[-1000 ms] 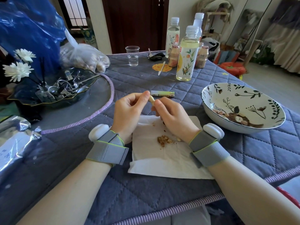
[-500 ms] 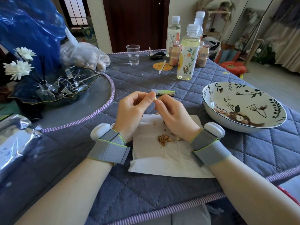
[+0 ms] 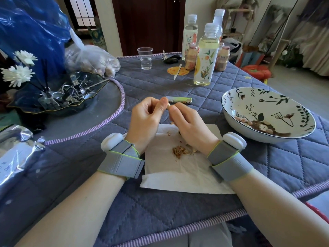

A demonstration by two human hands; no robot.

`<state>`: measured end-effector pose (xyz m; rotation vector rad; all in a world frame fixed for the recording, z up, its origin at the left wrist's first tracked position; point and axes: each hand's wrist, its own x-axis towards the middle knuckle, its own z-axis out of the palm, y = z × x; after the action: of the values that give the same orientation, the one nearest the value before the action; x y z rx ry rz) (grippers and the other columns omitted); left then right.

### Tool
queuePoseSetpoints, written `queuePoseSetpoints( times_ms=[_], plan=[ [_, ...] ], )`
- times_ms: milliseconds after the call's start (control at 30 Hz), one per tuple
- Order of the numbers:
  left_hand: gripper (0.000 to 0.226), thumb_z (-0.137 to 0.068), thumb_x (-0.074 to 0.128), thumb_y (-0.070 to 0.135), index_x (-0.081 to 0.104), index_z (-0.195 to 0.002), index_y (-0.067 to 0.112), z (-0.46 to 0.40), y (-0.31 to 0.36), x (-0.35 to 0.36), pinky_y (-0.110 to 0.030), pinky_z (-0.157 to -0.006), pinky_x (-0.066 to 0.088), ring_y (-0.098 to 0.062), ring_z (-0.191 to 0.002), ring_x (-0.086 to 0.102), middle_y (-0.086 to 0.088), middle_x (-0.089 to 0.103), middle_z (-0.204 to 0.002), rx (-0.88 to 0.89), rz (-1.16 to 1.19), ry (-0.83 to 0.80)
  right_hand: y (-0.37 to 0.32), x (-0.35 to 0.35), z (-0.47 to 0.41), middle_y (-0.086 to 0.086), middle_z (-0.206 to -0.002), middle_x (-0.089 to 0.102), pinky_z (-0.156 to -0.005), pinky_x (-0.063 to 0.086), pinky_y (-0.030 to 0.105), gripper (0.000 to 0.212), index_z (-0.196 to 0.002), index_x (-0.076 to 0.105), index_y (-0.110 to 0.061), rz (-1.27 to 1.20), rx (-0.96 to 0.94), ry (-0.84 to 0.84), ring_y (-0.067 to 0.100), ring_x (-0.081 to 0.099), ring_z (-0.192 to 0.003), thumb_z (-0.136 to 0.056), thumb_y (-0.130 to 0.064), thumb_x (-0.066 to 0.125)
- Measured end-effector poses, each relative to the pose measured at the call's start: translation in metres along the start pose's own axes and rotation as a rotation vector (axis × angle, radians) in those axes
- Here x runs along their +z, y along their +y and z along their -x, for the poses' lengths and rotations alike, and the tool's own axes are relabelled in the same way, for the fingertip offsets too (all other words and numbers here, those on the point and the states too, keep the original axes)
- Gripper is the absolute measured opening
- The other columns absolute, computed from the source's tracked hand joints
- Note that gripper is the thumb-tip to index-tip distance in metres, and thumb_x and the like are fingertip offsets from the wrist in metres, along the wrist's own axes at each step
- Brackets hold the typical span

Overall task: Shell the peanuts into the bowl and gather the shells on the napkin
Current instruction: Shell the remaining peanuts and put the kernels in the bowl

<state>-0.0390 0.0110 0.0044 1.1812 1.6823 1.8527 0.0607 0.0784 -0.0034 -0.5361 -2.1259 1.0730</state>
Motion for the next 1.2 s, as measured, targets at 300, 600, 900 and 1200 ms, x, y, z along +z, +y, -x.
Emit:
queuePoseSetpoints(
  times_ms=[300, 600, 900, 1200],
  plan=[
    [0.027, -0.092, 0.05, 0.018, 0.055, -0.065, 0.02, -0.001, 0.0, 0.007, -0.013, -0.045, 0.029, -0.001, -0.043, 0.034, 0.014, 0.044, -0.038, -0.025, 0.102, 0.025, -0.004, 0.003, -0.002, 0.002, -0.061, 0.034, -0.057, 0.029, 0.027, 0.033, -0.067, 0.038, -0.011, -0.085, 0.027, 0.027, 0.009, 0.031, -0.057, -0.098, -0.018, 0.033],
    [0.021, -0.091, 0.051, 0.019, 0.069, -0.08, 0.02, -0.002, 0.005, 0.0, -0.014, -0.045, 0.026, -0.005, -0.053, 0.031, 0.008, 0.041, -0.055, -0.097, 0.24, -0.068, -0.002, -0.003, -0.003, -0.007, -0.064, 0.041, -0.057, 0.032, 0.017, 0.033, -0.069, 0.046, -0.018, -0.119, 0.018, 0.051, 0.004, 0.036, -0.056, -0.098, -0.018, 0.031],
    [0.019, -0.086, 0.059, 0.026, 0.068, -0.071, 0.019, 0.0, 0.006, 0.003, -0.011, -0.052, 0.034, 0.0, -0.049, 0.044, 0.017, 0.053, -0.044, -0.073, 0.081, 0.07, -0.001, 0.002, 0.001, -0.008, -0.059, 0.039, -0.052, 0.033, 0.014, 0.019, -0.081, 0.049, -0.008, 0.055, -0.093, 0.082, 0.007, 0.036, -0.054, -0.095, -0.019, 0.042],
    [0.02, -0.089, 0.055, 0.015, 0.069, -0.076, 0.015, -0.001, 0.003, 0.01, -0.004, -0.05, 0.034, 0.003, -0.05, 0.05, 0.018, 0.062, -0.05, -0.004, 0.095, 0.126, -0.008, 0.007, 0.001, -0.014, -0.055, 0.036, -0.056, 0.026, 0.027, 0.032, -0.067, 0.035, -0.031, 0.13, -0.075, 0.086, 0.004, 0.041, -0.052, -0.097, -0.019, 0.034]
  ],
)
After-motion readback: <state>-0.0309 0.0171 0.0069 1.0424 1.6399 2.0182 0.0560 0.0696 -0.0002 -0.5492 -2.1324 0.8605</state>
